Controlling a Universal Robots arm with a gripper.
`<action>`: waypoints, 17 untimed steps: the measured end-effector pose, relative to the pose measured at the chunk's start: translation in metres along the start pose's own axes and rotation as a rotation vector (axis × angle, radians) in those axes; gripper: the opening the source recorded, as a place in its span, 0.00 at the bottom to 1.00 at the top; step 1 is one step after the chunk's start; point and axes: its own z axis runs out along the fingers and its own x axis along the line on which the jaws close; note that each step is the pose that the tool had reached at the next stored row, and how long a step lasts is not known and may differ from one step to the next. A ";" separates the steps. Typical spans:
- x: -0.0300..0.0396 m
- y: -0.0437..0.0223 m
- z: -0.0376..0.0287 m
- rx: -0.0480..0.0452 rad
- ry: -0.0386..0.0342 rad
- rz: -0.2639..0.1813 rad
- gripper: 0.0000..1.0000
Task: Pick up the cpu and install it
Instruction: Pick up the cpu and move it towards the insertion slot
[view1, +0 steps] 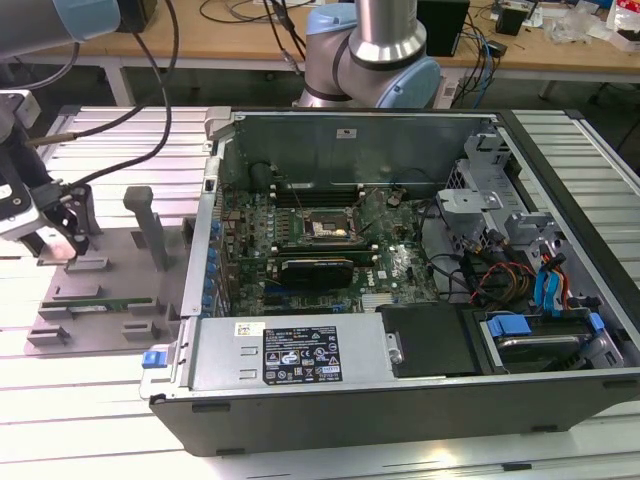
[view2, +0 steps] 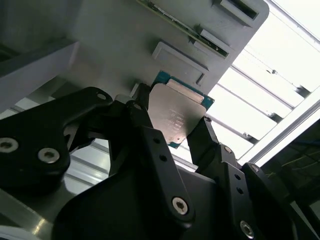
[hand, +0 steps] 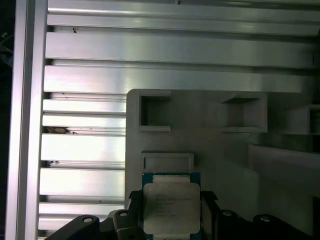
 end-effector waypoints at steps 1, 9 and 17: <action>0.0000 0.0000 -0.0008 0.0001 0.0000 0.000 0.55; -0.0002 0.0003 -0.0105 0.0018 0.0001 0.000 0.55; -0.0005 0.0006 -0.0224 0.0045 0.0001 0.000 0.55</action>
